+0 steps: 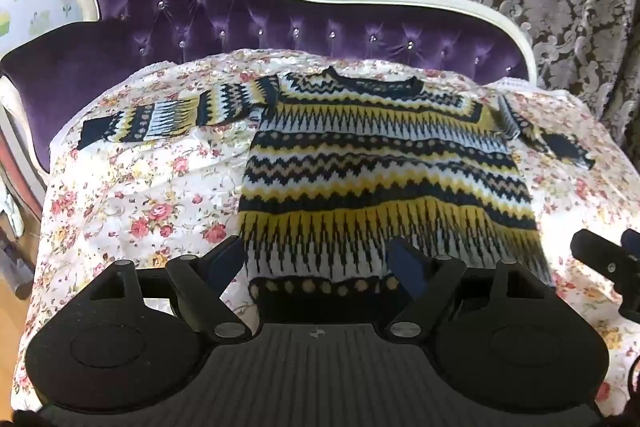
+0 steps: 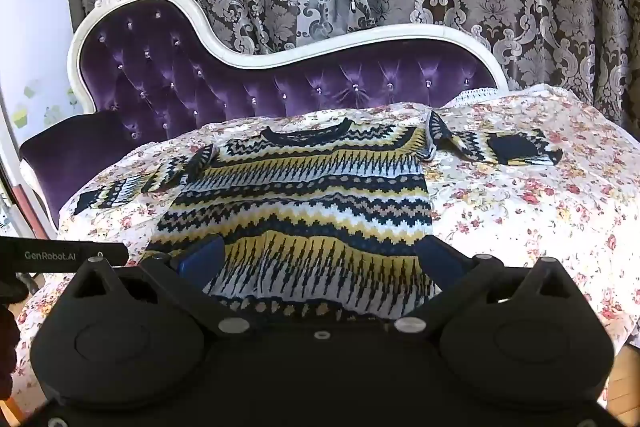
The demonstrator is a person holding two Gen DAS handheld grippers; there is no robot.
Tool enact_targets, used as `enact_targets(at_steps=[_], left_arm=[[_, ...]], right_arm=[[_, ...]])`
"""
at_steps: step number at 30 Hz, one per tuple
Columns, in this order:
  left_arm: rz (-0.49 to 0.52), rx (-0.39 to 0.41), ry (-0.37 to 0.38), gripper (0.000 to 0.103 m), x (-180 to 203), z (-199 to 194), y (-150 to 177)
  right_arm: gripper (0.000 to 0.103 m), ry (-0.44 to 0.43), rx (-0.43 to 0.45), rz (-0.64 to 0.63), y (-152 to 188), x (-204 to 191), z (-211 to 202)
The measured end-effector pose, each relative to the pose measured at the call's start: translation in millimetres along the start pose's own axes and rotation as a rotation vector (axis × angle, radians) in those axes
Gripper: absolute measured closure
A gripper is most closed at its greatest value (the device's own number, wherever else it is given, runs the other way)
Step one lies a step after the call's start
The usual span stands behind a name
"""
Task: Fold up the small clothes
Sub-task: 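Move both grippers toward the sweater hem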
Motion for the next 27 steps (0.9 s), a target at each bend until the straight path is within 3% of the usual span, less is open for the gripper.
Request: enact_targets(at_steps=[27], left_arm=[[0.038, -0.123, -0.048, 0.025, 4, 21, 12]], right_arm=[[0.001, -0.006, -0.101, 0.032, 13, 3, 17]])
Point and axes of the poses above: each gripper's, at about its wrist camera, not at the fingertips, and z roughly the way its jaws point, x to its right, y to its underside, the point moved 4 cm from there along z, roughly the way its jaws point, and after that the axes turned 2 degrees about y, right-handed, at the moved point
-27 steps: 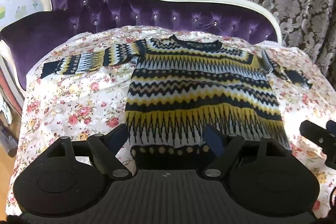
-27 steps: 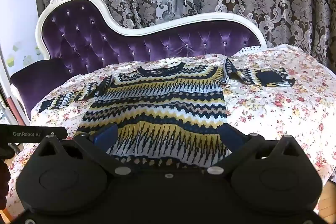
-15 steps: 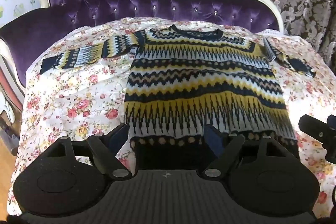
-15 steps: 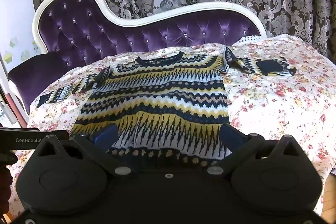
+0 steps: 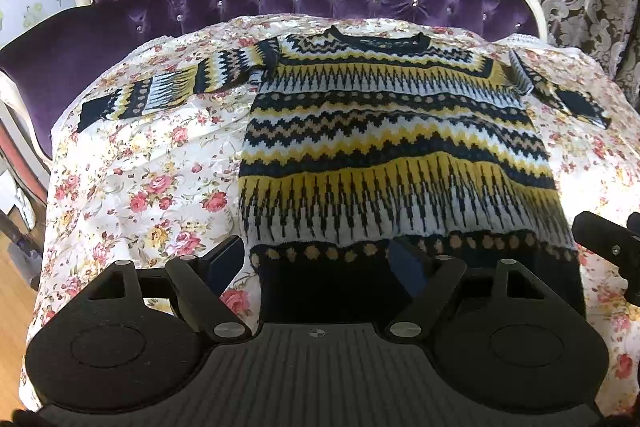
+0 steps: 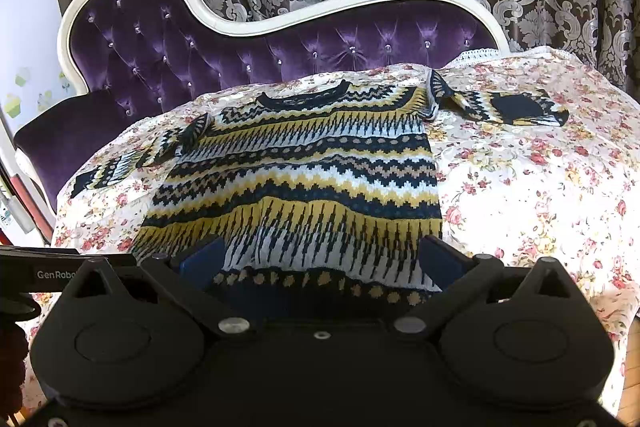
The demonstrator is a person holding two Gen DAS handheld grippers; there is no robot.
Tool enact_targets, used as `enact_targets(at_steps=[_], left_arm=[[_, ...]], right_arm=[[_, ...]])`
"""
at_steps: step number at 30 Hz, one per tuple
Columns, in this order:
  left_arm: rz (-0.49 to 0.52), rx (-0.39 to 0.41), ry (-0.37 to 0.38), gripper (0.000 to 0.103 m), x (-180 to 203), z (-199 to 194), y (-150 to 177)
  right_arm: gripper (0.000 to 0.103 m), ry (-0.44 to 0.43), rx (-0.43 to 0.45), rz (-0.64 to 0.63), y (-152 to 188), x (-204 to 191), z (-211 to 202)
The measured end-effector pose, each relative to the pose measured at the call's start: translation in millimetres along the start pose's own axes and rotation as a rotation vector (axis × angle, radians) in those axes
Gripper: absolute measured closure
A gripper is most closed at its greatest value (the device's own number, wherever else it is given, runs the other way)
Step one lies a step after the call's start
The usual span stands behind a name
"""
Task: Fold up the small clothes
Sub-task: 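Move both grippers toward the sweater hem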
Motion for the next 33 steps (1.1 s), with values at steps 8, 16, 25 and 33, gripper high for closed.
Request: enact_targets(at_steps=[8, 16, 25, 33], left_arm=[[0.002, -0.008, -0.007, 0.025, 0, 2, 1], [-0.003, -0.018, -0.011, 0.025, -2, 3, 2], [-0.01, -0.04, -0.013, 0.025, -3, 6, 2], [-0.012, -0.065, -0.018, 0.025, -4, 10, 3]], right_arm=[[0.001, -0.007, -0.016, 0.004, 1, -2, 3], [0.001, -0.017, -0.028, 0.005, 1, -5, 5], [0.001, -0.025, -0.044, 0.014, 1, -5, 9], [0.001, -0.032, -0.051, 0.02, 1, -6, 11]])
Point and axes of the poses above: each gripper's, at about its wrist camera, not at the fingertips, and z roughly the way its jaws point, x to its right, y to its underside, the point moved 4 cm from there along z, roughly the way its jaws point, and after that the axes turned 2 degrees about y, right-handed, at the moved point
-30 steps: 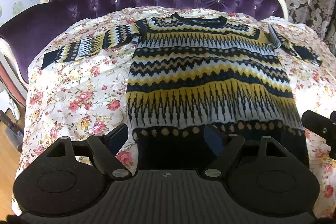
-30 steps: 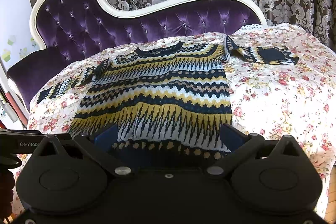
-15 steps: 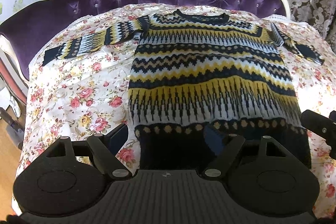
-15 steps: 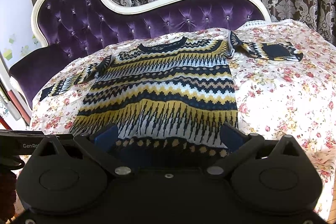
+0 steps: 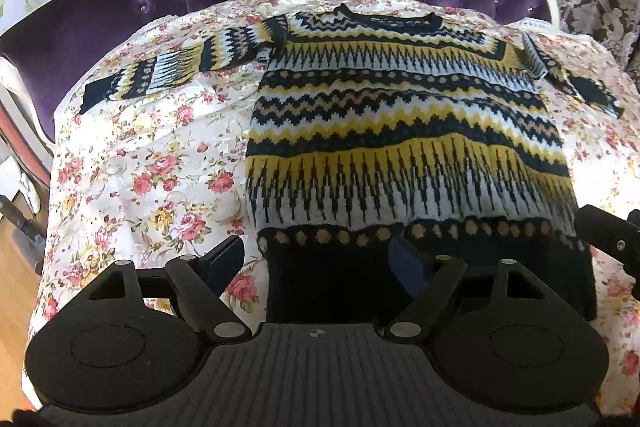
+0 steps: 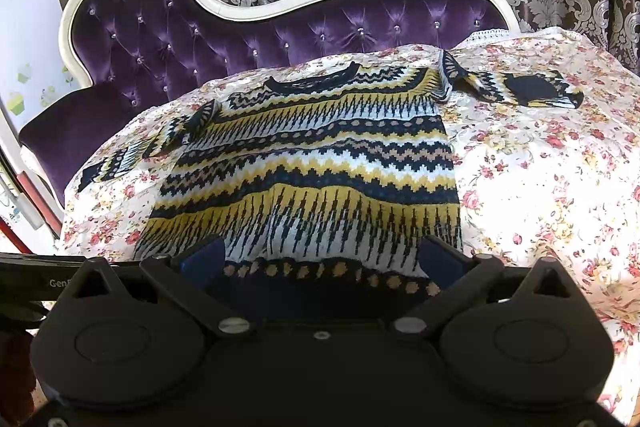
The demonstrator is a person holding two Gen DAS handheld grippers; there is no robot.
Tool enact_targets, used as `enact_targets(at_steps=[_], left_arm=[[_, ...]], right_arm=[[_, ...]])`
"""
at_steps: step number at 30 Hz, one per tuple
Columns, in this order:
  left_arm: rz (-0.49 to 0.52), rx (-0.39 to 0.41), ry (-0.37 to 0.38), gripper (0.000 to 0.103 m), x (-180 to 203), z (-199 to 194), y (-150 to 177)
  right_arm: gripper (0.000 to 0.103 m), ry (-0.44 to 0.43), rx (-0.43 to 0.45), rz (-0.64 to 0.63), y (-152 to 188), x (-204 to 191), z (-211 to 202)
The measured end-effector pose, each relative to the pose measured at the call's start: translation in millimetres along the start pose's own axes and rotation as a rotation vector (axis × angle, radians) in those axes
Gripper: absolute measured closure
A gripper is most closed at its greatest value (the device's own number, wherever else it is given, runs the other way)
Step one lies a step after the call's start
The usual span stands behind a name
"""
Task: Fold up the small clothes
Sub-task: 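Move both grippers toward the sweater hem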
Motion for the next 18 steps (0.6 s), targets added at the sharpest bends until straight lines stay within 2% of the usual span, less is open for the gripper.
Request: enact_targets(at_steps=[18], left_arm=[[-0.005, -0.015, 0.005, 0.025, 0.7, 3.5, 1.3]], right_arm=[[0.001, -0.004, -0.024, 0.033, 1.3, 5.6, 6.2]])
Point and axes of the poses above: each gripper's, at about its wrist camera, not at the fingertips, and z roughly the way its jaws point, x to its right, y to its underside, the point moved 4 cm from there along z, roughly the way its jaws point, and after that the axes turned 2 degrees about y, right-handed, at the moved point
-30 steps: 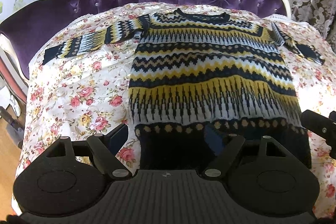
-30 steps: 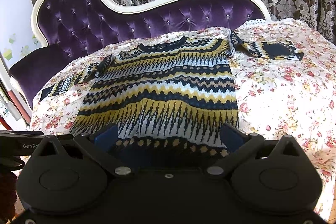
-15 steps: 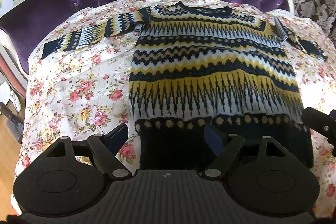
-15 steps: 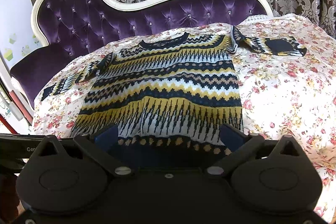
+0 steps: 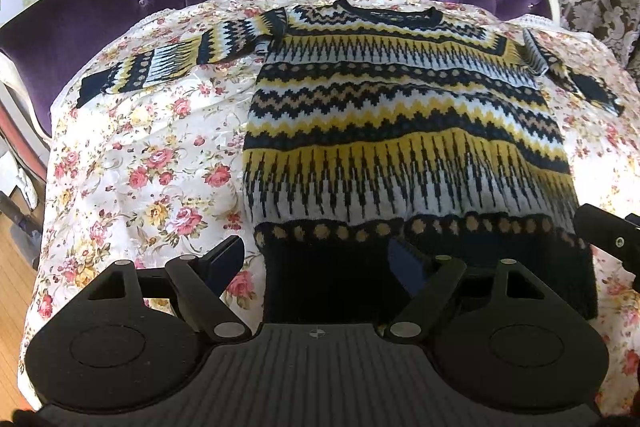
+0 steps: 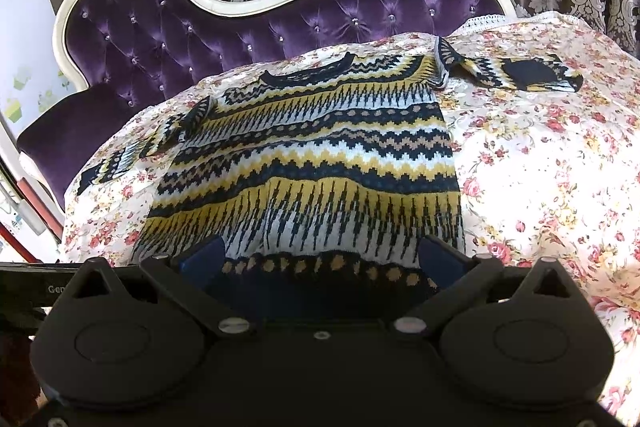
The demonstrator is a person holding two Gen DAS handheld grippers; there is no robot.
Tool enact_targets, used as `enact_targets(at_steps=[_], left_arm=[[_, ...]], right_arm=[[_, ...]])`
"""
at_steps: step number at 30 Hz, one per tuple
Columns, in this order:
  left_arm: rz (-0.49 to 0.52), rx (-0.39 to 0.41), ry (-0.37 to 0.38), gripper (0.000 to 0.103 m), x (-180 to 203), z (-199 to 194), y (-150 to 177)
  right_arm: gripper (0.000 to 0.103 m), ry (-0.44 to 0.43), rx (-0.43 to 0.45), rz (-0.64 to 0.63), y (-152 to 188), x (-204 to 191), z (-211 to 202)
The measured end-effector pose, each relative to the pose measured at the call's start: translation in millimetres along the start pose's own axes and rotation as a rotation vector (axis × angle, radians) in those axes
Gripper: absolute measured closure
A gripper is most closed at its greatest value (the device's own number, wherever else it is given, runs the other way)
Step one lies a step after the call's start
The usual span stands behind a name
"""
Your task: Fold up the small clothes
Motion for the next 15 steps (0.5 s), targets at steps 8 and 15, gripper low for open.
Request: enact_targets(at_steps=[8, 15], left_arm=[[0.0, -0.01, 0.008, 0.025, 2.5, 0.8, -0.7], [0.0, -0.016, 0.014, 0.025, 3.6, 2.0, -2.8]], right_arm=[[0.001, -0.02, -0.006, 0.016, -0.8, 0.0, 1.5], [0.001, -0.092, -0.046, 0.044, -1.6, 0.8, 8.5]])
Point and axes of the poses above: each gripper's, at about its wrist camera, not at the fingertips, and z roughly the way its jaws point, x to its right, y to its underside, the point moved 4 cm from there along z, roughly the way its jaws point, and after that the axes turned 2 degrees about y, right-handed, at the moved point
